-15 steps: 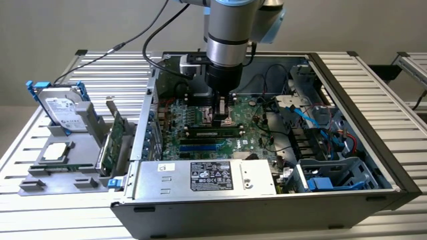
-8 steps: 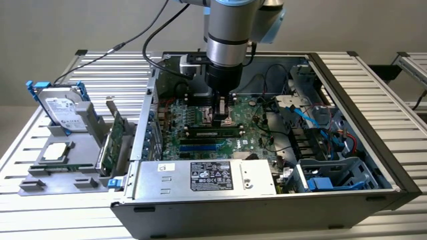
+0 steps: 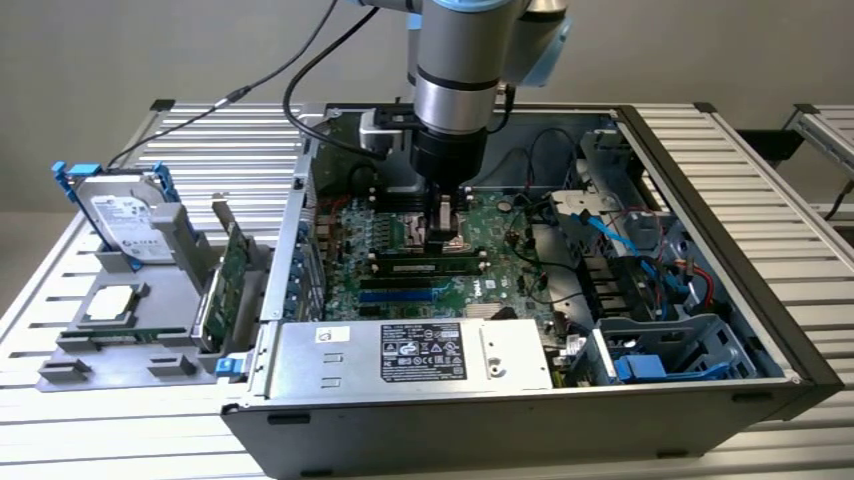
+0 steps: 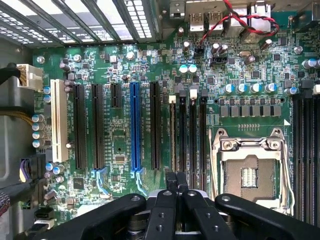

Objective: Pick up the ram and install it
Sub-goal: 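Press down the ram until it locks into place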

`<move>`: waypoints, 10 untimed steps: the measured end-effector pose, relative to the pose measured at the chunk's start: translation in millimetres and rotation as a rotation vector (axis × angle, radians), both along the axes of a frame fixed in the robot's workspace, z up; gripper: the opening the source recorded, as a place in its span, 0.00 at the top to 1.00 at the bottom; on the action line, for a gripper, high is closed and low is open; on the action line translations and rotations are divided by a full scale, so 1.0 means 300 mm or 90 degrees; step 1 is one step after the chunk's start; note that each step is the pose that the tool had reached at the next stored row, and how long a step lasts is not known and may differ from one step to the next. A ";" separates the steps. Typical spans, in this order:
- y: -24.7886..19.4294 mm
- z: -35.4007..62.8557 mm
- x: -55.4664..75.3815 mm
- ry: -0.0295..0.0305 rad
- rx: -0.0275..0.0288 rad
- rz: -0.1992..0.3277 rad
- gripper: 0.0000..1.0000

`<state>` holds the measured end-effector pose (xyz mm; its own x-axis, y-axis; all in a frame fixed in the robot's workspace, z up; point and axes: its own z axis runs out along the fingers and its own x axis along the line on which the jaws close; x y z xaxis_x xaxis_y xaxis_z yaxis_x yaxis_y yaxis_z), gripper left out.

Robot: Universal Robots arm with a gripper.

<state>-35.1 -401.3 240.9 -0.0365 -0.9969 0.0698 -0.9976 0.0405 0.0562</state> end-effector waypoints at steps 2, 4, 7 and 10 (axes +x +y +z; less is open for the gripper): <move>-0.002 0.003 0.000 -0.0001 0.0001 -0.008 0.89; -0.002 0.006 0.000 0.0000 0.0001 -0.020 0.89; -0.002 0.008 0.000 -0.0001 0.0003 -0.043 0.89; -0.002 0.009 0.000 -0.0001 0.0002 -0.068 0.89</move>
<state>-35.0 -401.9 243.7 -0.1420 -0.9874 0.0695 -0.9877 0.1460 0.0561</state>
